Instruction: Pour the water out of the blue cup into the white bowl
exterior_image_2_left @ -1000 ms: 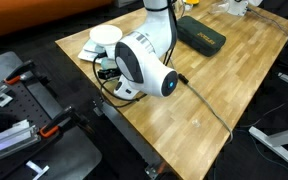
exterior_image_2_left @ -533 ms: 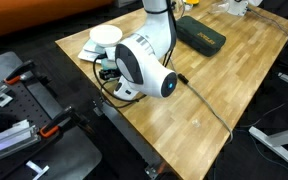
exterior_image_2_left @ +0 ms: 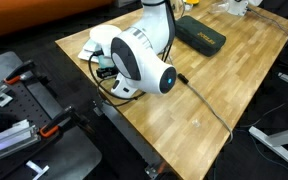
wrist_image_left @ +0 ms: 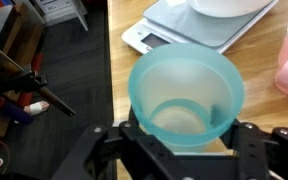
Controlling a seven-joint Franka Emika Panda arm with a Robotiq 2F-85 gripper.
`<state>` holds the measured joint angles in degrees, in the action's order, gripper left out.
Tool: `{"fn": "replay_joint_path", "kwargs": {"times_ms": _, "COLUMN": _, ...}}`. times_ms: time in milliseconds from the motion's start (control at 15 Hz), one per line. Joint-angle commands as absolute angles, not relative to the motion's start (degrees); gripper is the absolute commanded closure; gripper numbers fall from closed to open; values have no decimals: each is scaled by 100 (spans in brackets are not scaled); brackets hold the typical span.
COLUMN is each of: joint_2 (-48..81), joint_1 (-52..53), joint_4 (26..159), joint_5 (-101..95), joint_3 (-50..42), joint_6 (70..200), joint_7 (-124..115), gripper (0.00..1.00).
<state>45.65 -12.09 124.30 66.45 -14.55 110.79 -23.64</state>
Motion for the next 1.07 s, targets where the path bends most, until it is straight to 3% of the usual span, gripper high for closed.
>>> {"fn": "replay_joint_path", "kwargs": {"times_ms": 0, "joint_2": 4038, "joint_1": -857, "joint_4": 12925, "joint_5": 6297, "joint_3": -1622, "joint_6": 11351, "joint_7": -2442, "gripper": 52}}
{"fn": "replay_joint_path", "kwargs": {"times_ms": 600, "joint_2": 3084, "joint_1": 195, "joint_4": 13239, "joint_5": 5096, "joint_3": -1476, "joint_6": 12818, "joint_7": -4089, "gripper": 52}}
{"fn": "replay_joint_path", "kwargs": {"times_ms": 1000, "joint_2": 2980, "joint_1": 111, "joint_4": 13073, "joint_5": 4885, "joint_3": -1144, "joint_6": 13013, "joint_7": -4668, "gripper": 52}}
